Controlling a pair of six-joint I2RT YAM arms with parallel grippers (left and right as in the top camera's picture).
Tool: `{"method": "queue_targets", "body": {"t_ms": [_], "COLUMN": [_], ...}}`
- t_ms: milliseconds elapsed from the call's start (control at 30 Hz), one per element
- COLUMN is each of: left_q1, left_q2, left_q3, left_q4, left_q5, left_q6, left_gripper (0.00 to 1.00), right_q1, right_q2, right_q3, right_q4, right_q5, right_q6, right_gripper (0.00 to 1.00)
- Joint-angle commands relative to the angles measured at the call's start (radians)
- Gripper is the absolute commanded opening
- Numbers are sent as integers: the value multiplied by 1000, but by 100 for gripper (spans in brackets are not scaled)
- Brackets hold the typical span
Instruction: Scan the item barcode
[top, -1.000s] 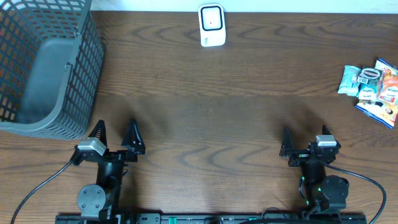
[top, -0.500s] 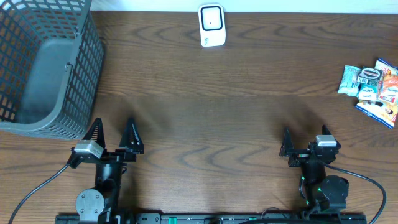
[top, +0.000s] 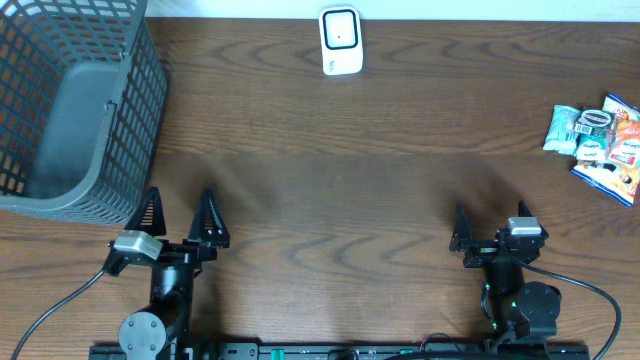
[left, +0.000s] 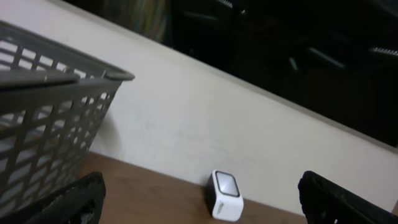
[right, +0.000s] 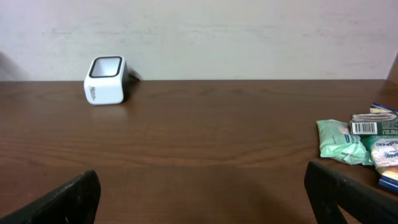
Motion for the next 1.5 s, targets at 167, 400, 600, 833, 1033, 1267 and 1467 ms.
{"method": "queue_targets", "body": {"t_ms": [167, 400, 600, 833, 1033, 1267, 1467], "left_q1": [6, 6, 5, 5, 5, 5, 7], "left_q2": [-9, -9, -9, -9, -9, -9, -9], "left_q3": [-11, -73, -72, -72, -72, -72, -72], "left_q4": [48, 58, 20, -14, -120, -203, -333], "left_q5": [-12, -11, -8, -8, -8, 33, 32], "left_q6": [-6, -6, 9, 85, 109, 248, 284], "left_gripper": [98, 98, 98, 98, 98, 98, 98], "right_q1": [1, 1, 1, 1, 1, 1, 1], "right_q2": [-6, -6, -6, -6, -6, -6, -6], "right_q3": [-2, -2, -2, -2, -2, -2, -2], "right_q4": [-4, -4, -4, -4, -4, -4, -4], "right_q5": [4, 4, 4, 4, 4, 4, 4], "right_q6": [3, 3, 3, 3, 3, 3, 3], "right_gripper": [99, 99, 99, 99, 99, 99, 99]}}
